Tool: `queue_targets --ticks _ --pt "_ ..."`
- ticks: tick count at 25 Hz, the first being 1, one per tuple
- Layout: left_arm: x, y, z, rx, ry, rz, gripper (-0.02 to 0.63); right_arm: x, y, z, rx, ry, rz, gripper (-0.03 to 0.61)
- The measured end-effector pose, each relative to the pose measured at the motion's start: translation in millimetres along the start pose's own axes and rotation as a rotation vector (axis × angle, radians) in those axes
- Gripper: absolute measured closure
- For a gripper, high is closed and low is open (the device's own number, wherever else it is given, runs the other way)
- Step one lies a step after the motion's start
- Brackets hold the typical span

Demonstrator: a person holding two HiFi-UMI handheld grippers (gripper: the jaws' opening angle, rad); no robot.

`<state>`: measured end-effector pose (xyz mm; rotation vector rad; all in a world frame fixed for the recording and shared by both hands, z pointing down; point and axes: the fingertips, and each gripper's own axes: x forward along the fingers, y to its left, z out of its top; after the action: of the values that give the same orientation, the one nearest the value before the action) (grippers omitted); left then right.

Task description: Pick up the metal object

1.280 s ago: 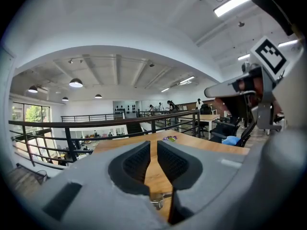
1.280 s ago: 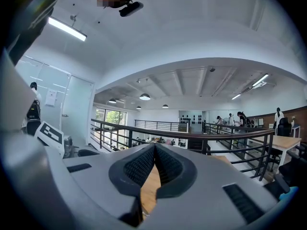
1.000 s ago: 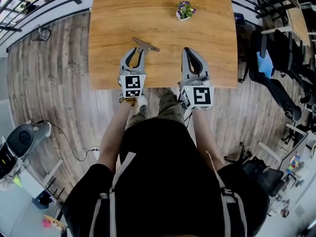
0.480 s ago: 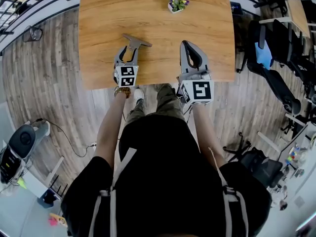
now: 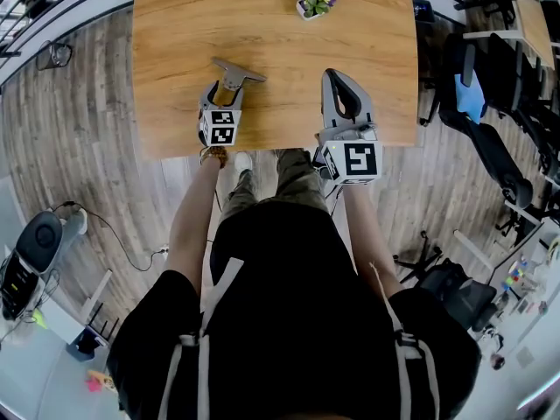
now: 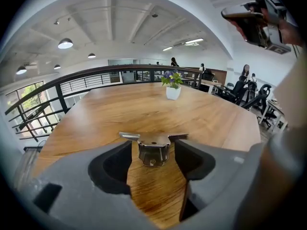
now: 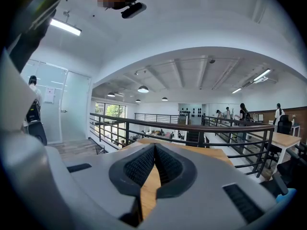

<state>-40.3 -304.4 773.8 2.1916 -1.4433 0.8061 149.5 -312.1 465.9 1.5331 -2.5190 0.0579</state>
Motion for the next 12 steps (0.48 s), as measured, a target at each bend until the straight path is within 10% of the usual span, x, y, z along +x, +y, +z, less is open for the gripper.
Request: queue_targets --ticks 12 --pt "29 -5 -8 -0.014 0.055 -0.01 0.265 14 -27 -12 0.004 0.029 -0.005 0.578"
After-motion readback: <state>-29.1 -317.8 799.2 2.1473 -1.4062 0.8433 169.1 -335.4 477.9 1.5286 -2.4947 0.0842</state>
